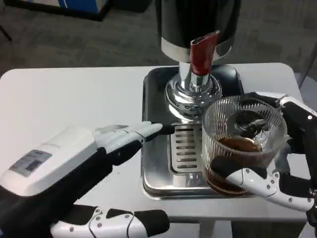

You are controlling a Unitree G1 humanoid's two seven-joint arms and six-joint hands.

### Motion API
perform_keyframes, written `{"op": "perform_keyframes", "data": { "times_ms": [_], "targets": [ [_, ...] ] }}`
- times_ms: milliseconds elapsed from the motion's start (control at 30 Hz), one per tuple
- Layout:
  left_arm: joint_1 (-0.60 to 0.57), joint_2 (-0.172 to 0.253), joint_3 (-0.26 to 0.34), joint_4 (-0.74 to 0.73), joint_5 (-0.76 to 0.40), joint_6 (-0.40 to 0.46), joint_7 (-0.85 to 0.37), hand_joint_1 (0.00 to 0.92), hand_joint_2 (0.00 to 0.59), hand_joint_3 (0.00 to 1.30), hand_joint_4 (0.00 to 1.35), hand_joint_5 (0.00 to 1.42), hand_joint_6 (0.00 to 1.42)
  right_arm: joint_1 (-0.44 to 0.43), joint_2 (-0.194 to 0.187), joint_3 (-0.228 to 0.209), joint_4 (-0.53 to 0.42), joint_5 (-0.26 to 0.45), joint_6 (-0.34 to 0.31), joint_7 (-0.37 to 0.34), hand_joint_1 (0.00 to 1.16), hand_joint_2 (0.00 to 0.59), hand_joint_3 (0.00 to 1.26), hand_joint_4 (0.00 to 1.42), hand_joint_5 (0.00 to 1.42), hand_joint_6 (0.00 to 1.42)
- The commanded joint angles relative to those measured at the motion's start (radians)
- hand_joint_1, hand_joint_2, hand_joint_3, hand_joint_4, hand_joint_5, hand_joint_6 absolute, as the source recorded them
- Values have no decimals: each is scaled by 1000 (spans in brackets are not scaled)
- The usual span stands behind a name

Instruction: Grasp the cup under the faucet to collect the drink, then remove the cup.

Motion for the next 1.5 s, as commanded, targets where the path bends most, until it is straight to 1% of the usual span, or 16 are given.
{"op": "perform_keyframes", "data": {
  "times_ms": [33,200,467,800,1000,1233,1500],
  "targets": [
    [67,5,59,-47,62,-24,-14,0,97,84,0,69,52,11,-9,-5,-41,8,-21,11,947,110,942,1139,1381,1424],
    [108,0,92,-66,120,-56,-9,0,108,50,0,23,15,31,-24,-12,-47,10,-29,27,947,110,949,1140,1381,1424],
    [136,-7,126,-67,148,-96,-6,0,113,5,0,0,0,53,-31,1,-54,-2,-30,31,947,110,952,1140,1381,1424],
    [169,-24,130,-79,156,-99,-7,0,117,0,0,0,0,66,-31,22,-64,-18,-15,36,947,116,952,1140,1381,1424],
    [186,-34,141,-98,157,-100,-9,0,117,0,0,0,0,60,-29,26,-68,-23,-6,38,945,122,952,1140,1381,1424],
    [214,-51,156,-118,160,-100,-12,0,123,0,0,0,0,51,-33,17,-69,-17,-2,46,942,126,952,1153,1393,1424],
    [220,-57,140,-125,167,-91,-13,0,124,0,0,0,0,57,-39,-6,-77,-3,-1,57,941,127,957,1154,1395,1424]
  ]
}}
